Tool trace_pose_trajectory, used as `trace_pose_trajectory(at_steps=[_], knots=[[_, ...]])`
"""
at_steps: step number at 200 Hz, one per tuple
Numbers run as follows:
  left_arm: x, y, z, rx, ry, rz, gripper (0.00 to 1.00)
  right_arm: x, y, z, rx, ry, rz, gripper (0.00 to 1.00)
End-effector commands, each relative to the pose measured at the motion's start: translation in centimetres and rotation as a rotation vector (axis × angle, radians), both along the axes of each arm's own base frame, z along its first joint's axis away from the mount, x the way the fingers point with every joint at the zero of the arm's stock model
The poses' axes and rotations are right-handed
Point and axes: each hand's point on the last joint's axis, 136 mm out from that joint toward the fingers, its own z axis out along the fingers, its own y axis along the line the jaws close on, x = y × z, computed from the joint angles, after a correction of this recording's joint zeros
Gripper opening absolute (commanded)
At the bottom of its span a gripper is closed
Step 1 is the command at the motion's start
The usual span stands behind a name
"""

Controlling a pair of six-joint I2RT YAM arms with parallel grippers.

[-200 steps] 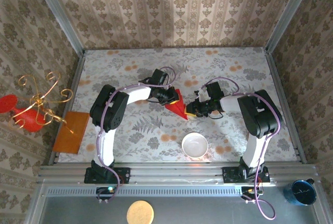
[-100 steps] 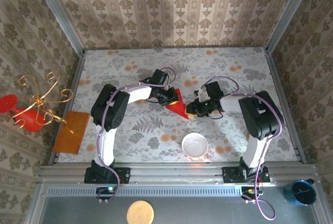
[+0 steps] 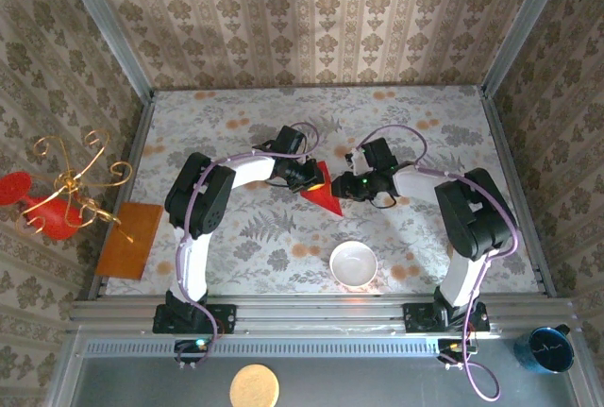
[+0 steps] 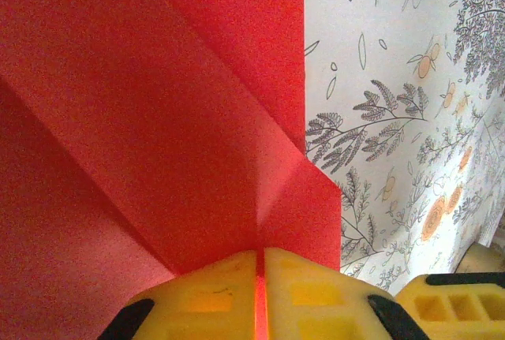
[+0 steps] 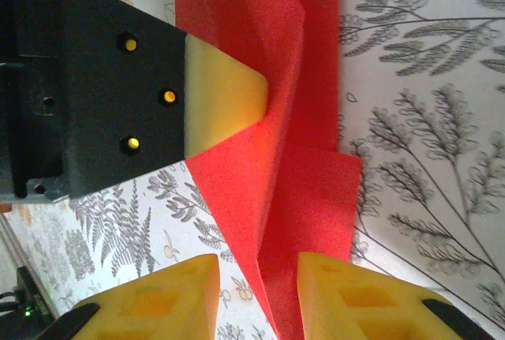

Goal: Fold a paper plane with a square sheet of paper (pick it up from the middle)
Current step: Fourth fold the wing at the center of the table.

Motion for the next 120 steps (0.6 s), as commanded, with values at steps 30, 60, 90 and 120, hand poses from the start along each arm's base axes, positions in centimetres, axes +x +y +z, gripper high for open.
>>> trace_pose_trajectory(at_steps=[30,60,90,120], knots=[[0.6,0.1,0.1,0.003,0.007,0.011,0.11,-0.4,0.5,-2.0,-0.098,0.027,0.053,0.34],[0.6,0.1,0.1,0.004,0.009,0.010,0.11,-0.2,1.1,-2.1,-0.103,0.016,0.073,0.33],[0.6,0.1,0.1,0.004,0.011,0.011,0.11,0.1,1.5,-2.3,-0.107,0.006,0.089,0.31],[0.5,0.1,0.2,0.006,0.012,0.012,0.11,0.5,1.7,-2.6,-0.114,-0.002,0.094,0.29]])
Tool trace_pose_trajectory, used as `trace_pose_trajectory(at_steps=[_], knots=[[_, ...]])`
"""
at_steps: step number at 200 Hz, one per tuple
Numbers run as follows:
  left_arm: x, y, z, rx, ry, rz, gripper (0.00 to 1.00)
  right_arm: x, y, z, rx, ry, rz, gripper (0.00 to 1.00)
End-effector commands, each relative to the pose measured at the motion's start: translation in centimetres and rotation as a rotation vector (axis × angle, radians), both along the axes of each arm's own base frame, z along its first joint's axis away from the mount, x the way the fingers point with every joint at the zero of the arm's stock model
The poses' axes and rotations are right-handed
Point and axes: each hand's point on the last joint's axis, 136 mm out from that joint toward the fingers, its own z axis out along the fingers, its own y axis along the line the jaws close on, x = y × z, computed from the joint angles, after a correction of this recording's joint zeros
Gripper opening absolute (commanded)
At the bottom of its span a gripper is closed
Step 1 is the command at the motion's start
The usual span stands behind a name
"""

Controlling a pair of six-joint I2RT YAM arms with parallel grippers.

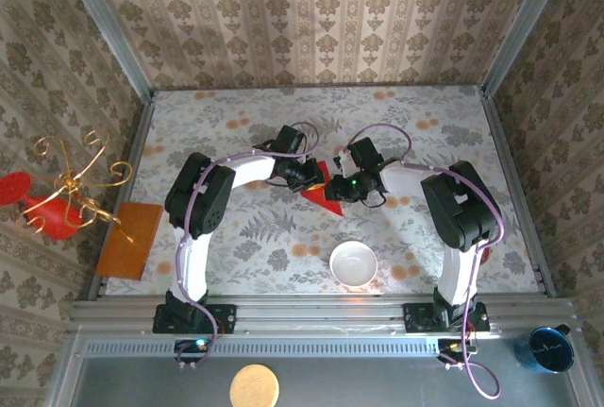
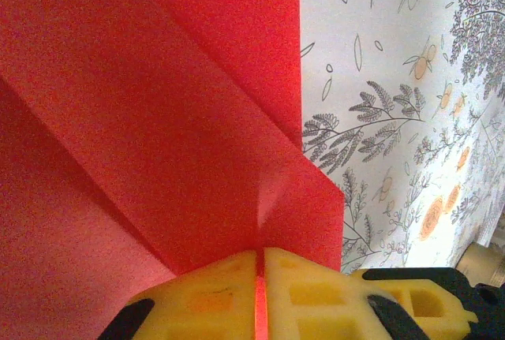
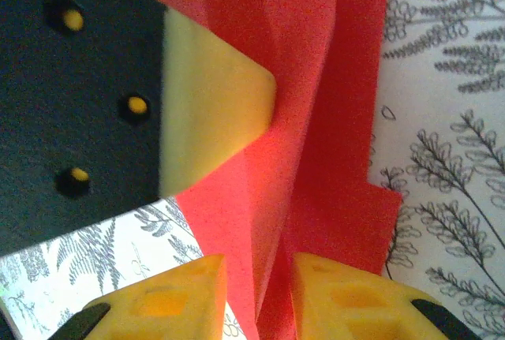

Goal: Fold a paper plane with a square sheet of paper (pick it up from the middle)
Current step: Fourth fold the wing at the center of the table.

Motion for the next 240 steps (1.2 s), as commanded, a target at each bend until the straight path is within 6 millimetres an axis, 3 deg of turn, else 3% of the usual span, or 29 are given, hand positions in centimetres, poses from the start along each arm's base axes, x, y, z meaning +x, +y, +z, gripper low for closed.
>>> trace_pose_trajectory(at_steps=[1,75,104,143,182,240], knots=[[0.5,0.2,0.0,0.006,0.012,0.011,0.11,0.3,0.1,-0.8,-0.031,-0.005,0.016,0.29],[0.5,0.2,0.6,0.004,0.005,0.012,0.11,0.2,0.0,-1.4,-0.042,-0.011,0.029,0.17],[1.0,0.4,2.5,-0.018,-0.041,0.025,0.12,0.1,0.1,-1.0,-0.009,-0.012,0.032,0.11],[1.6,2.8,5.1,-0.032,-0.129,0.104,0.16,-0.2,0.2,-0.6,0.054,0.001,0.031,0.07],[0.3,3.8,4.3,-0.047,-0.121,0.140,0.17,-0.4,0.4,-0.4,0.131,0.012,0.035,0.06],[-1.8,3.0,2.5,-0.053,-0.079,0.120,0.18,-0.5,0.2,-0.1,0.239,0.028,0.017,0.05]])
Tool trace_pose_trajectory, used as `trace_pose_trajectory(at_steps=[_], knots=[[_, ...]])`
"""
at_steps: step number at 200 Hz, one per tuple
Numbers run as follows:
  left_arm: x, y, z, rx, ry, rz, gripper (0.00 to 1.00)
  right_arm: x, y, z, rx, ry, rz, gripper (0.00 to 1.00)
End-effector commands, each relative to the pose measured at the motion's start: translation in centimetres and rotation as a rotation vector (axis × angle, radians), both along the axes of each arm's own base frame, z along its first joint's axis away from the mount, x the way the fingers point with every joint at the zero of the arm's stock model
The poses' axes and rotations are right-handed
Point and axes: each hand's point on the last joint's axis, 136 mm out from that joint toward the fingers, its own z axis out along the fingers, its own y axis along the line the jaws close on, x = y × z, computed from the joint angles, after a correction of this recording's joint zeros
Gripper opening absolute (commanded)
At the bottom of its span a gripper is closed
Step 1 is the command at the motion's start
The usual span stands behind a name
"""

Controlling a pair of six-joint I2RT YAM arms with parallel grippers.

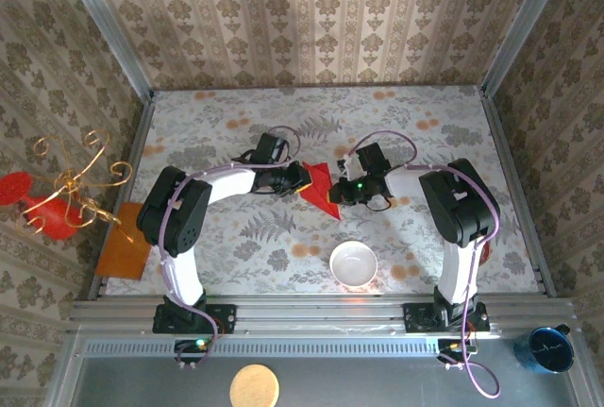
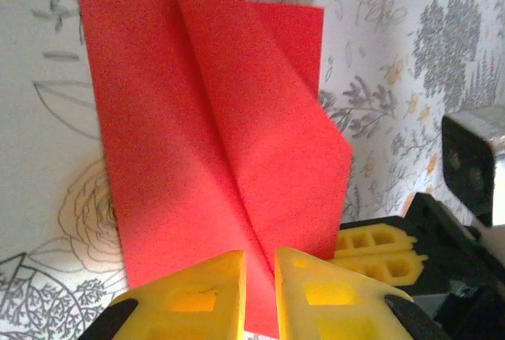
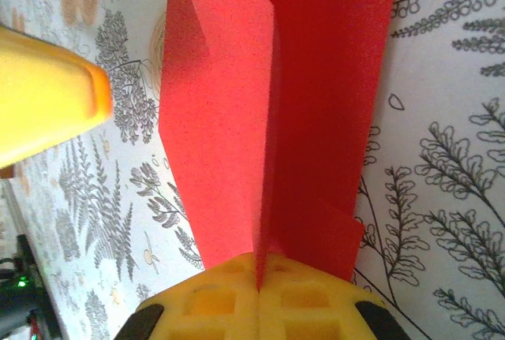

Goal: Fold a paper plane with a square sheet of paper (pick it up from the middle)
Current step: Fourth fold the wing at the center of the table.

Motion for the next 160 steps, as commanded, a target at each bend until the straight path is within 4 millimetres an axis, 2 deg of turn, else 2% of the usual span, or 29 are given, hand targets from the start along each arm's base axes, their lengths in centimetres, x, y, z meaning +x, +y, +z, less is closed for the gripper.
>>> trace_pose_trajectory(at_steps=[1,47,116,160], knots=[[-0.3,-0.9,0.0,-0.018,-0.003,-0.002,0.18,-0.1,0.4,0.7,0.083,0.010,0.004,0.05],[-0.7,-0.8,-2.0,0.012,0.048,0.010,0.20,-0.2,0.3,0.5,0.131,0.037,-0.018,0.05],[-1.7,-0.3,-3.5,0.058,0.098,0.011,0.22,-0.5,0.0,0.1,0.164,0.060,-0.033,0.03],[-1.3,-0.7,-2.6,0.043,0.075,-0.004,0.22,-0.9,-0.3,-0.5,0.159,0.092,-0.048,0.06]])
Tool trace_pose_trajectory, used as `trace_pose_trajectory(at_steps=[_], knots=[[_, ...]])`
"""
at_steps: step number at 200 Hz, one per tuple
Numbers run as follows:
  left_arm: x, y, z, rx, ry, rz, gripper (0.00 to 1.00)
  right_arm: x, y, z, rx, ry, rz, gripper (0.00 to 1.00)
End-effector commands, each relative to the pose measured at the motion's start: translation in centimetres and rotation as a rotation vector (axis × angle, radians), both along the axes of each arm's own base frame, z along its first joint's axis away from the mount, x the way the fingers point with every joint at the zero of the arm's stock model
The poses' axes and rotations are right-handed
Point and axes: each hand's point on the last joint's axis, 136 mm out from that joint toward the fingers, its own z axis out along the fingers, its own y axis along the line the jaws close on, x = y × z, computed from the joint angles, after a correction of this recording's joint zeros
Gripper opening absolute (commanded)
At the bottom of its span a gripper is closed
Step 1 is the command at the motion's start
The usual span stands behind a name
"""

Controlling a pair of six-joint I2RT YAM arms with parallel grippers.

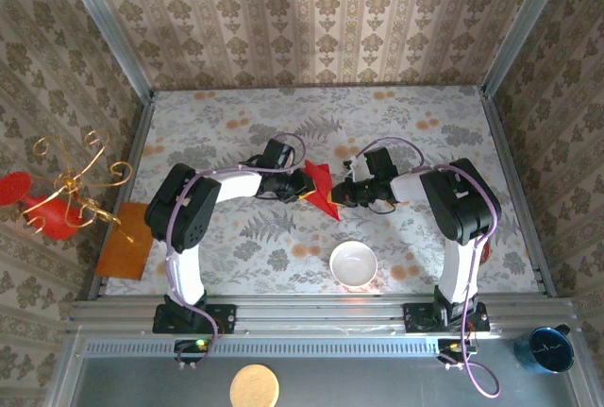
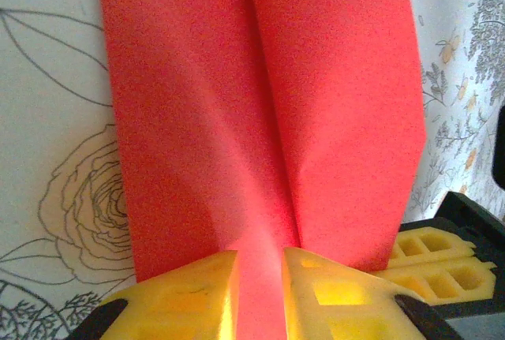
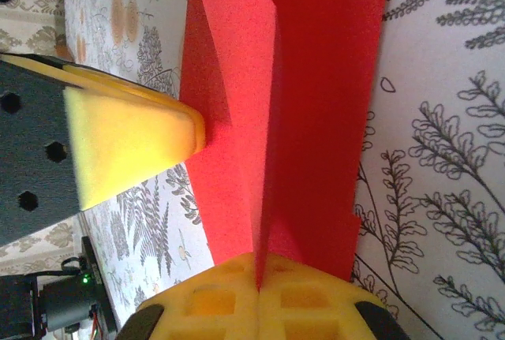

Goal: Fold a paper plane with a square sheet of paper (pick it up from the middle)
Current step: Fourth fold the wing at the center of the table.

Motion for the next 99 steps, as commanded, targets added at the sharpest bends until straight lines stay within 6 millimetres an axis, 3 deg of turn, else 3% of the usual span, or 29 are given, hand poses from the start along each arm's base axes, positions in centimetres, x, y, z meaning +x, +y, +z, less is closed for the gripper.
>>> trace_pose_trajectory(at_steps=[1,47,99], knots=[[-0.4,-0.1,-0.1,0.014,0.019,-0.006,0.22,-0.8,-0.2,-0.9,0.016,0.051,-0.001,0.06],[0.8,-1.2,2.3,-0.023,-0.048,-0.040,0.26,-0.9,-0.4,-1.5,0.011,0.080,-0.011,0.06],[0.6,-1.5,1.0,0.054,-0.011,-0.067,0.37,-0.9,-0.5,-1.7,0.010,0.087,-0.014,0.06]])
